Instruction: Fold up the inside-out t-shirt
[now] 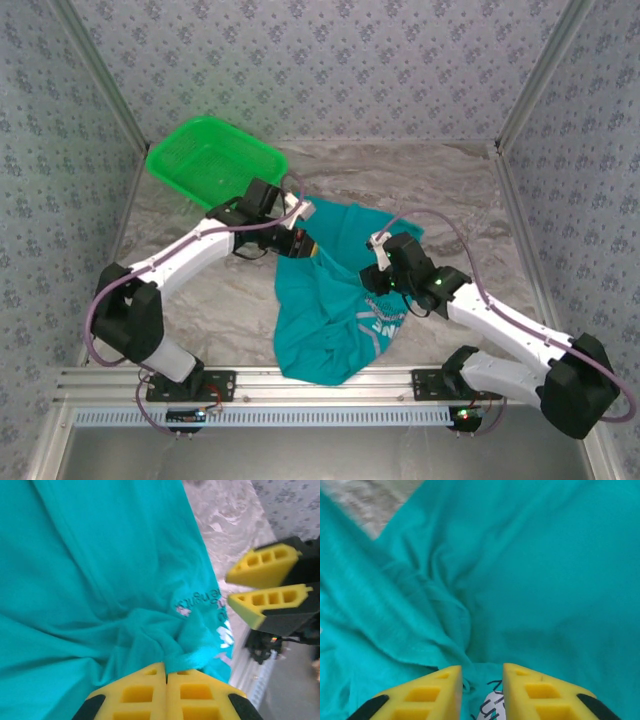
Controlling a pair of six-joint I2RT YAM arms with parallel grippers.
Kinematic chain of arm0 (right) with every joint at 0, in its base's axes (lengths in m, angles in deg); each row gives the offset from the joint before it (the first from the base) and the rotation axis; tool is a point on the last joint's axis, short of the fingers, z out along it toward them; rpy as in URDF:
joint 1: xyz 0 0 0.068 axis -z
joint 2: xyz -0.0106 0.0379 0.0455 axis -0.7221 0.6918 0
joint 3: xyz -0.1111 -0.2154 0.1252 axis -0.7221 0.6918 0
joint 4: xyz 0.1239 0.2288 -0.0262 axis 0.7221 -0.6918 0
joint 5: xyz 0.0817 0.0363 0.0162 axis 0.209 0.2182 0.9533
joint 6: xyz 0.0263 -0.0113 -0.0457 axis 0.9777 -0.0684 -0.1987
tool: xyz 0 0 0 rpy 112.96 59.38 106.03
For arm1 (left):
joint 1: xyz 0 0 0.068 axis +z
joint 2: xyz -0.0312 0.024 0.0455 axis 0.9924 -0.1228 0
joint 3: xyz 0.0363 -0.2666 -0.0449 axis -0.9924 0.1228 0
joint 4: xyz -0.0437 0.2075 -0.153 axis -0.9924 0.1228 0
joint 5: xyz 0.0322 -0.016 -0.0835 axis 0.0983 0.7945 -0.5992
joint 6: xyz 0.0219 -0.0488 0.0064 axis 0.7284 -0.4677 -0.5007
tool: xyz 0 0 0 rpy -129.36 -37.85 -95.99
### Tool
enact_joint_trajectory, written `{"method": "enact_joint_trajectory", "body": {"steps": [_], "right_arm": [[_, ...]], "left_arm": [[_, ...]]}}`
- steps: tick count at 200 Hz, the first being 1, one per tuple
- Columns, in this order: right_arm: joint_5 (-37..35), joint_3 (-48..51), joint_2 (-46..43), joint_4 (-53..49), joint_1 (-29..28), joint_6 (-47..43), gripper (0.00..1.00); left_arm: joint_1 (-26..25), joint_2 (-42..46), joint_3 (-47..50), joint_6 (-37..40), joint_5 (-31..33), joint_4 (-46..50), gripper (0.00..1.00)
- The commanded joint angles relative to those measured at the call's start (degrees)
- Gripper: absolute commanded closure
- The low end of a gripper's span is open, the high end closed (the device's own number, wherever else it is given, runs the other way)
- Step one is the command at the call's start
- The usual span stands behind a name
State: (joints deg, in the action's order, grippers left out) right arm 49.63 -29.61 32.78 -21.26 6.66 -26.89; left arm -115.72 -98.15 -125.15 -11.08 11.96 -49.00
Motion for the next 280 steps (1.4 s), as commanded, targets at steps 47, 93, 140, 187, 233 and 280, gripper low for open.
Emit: {"method": "enact_joint_trajectory", "body": {"steps": [47, 93, 140, 187, 233, 280], "right_arm": [[0.49, -6.3, 0.64, -10.5, -8.66, -0.27, 0.62], [-0.11, -12.69, 12.09, -12.31, -7.52, 8.09, 0.65], [-7.23, -16.27, 19.05, -11.13, -11.79, 15.36, 0.64], [-17.51, -16.93, 19.18, -9.84, -16.47, 29.35, 0.52], [-24.16, -18.02, 22.85, -13.31, -15.83, 42.23, 0.47], [-27.44, -19.86, 25.96, -18.95, -17.21, 45.99, 0.4]], "left_arm": [[-1.9, -0.2, 7.01, -10.88, -9.22, -3.79, 1.0], [-1.7, 0.95, 7.59, -12.7, -9.5, -2.05, 1.0], [-0.06, 3.63, 8.72, -23.04, -5.52, -4.24, 1.0], [-0.07, 3.62, 7.41, -26.76, -4.35, -1.81, 1.0], [-1.19, 7.47, 5.61, -27.19, -5.82, -1.06, 1.0], [-2.71, 8.98, 4.12, -28.44, -6.95, -2.66, 1.0]]}}
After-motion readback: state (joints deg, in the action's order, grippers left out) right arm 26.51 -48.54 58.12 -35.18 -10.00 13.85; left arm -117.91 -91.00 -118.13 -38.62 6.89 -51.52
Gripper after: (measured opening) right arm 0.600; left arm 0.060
